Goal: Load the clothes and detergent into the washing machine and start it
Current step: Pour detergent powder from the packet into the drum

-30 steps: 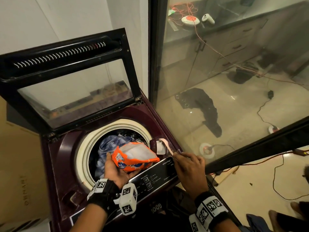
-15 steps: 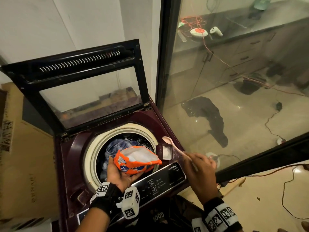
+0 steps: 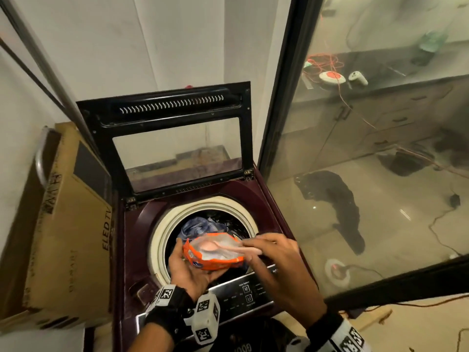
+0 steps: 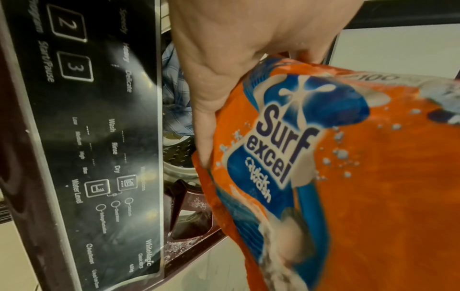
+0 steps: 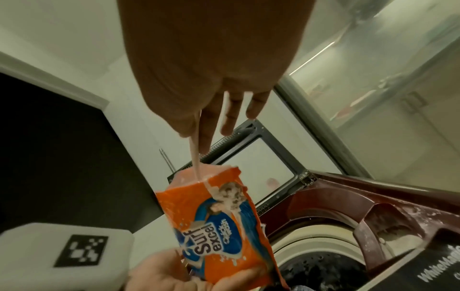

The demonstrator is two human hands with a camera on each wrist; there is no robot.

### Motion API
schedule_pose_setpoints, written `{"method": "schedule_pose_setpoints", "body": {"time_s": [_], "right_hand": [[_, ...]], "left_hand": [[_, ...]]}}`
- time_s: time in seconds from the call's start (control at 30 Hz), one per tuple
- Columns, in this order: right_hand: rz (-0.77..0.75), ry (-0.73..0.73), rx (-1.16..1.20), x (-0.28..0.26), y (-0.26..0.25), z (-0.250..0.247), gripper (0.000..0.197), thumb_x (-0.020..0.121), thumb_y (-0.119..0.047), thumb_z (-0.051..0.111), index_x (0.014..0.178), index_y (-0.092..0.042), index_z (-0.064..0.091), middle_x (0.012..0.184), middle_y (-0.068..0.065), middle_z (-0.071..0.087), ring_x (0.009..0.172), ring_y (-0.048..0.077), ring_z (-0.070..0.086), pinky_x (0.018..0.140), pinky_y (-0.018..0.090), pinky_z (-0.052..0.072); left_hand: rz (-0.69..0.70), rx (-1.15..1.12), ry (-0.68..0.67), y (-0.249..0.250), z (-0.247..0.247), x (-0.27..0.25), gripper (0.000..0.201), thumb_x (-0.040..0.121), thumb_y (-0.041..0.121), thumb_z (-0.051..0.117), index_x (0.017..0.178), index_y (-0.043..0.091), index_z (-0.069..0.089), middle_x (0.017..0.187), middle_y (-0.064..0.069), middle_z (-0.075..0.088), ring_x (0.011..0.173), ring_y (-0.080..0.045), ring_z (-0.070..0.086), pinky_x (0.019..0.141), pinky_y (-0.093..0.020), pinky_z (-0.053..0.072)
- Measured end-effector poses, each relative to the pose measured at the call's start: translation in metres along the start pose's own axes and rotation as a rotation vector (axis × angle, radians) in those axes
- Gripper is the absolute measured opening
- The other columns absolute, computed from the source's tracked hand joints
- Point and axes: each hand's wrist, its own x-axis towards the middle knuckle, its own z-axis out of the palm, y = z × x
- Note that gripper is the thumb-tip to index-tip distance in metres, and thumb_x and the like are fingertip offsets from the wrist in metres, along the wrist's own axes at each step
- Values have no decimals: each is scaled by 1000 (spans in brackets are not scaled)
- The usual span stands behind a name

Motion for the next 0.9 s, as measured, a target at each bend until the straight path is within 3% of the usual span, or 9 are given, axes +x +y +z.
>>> {"method": "schedule_pose_setpoints", "body": {"time_s": [0.1, 0.17, 0.27, 0.37, 0.47, 0.57, 0.63, 0.7, 0.9], "right_hand": [[35, -194, 4, 8, 5, 11, 91, 83, -63, 66, 157, -37, 20, 164, -26, 9, 147, -6, 12, 119, 16, 11], [83, -283, -8, 9, 11, 14, 115, 70, -68, 72, 159, -36, 6, 162, -26, 6, 146, -9, 8, 118, 13, 10], [60, -344, 13, 13, 12, 18, 89, 74, -66, 69, 151, -42, 32, 139, -25, 44, 128, -8, 39, 111, 22, 36], [-64, -257, 132, 23, 3, 32, 38, 92, -39, 66, 130, -37, 62, 124, -30, 63, 117, -10, 56, 101, 22, 47], [-51, -150, 241, 33, -7, 42, 29, 97, -19, 65, 121, -34, 69, 113, -29, 70, 106, -7, 65, 91, 18, 51], [31, -113, 309, 44, -13, 45, 24, 98, -20, 64, 117, -31, 73, 102, -25, 74, 94, -3, 70, 82, 25, 57], [63, -92, 341, 51, -14, 46, 25, 97, -19, 64, 112, -36, 74, 91, -28, 73, 85, -5, 69, 77, 26, 56], [67, -69, 335, 57, -11, 48, 26, 95, -17, 66, 108, -38, 75, 95, -28, 74, 90, -6, 69, 81, 27, 57], [44, -100, 358, 72, -2, 49, 32, 95, -14, 66, 98, -45, 71, 97, -28, 73, 95, -7, 68, 83, 18, 53]], "left_hand": [[-15, -46, -77, 4, -1, -14, 77, 87, 63, 49, 132, 1, 54, 127, -37, 57, 120, -57, 51, 103, -75, 31], [18, -56, -64, 10, -4, -23, 71, 90, 58, 47, 131, 1, 55, 123, -35, 60, 112, -58, 57, 94, -74, 40], [71, -58, -49, 16, -6, -37, 64, 95, 54, 41, 126, 2, 58, 113, -34, 66, 95, -55, 65, 73, -68, 53], [82, -6, -43, 23, -15, -49, 68, 92, 60, 45, 126, 3, 58, 121, -34, 63, 105, -55, 62, 82, -69, 51], [171, 155, 52, 36, -30, -52, 64, 92, 63, 46, 125, 9, 59, 120, -25, 66, 105, -45, 66, 85, -64, 52], [579, 556, 188, 47, -47, -60, 39, 99, 26, 53, 138, 26, 43, 134, -4, 57, 103, -10, 66, 72, -35, 60], [802, 973, 119, 54, -61, -67, 65, 91, -6, 53, 137, 37, 37, 138, 7, 52, 115, 8, 56, 98, -26, 51], [773, 1262, -9, 57, -66, -75, 79, 80, -7, 56, 136, 44, 35, 134, 13, 56, 125, 5, 51, 109, -24, 39], [898, 1150, 81, 57, -62, -84, 59, 77, 8, 81, 116, 47, 59, 100, -7, 69, 97, -11, 68, 87, -25, 55]]}}
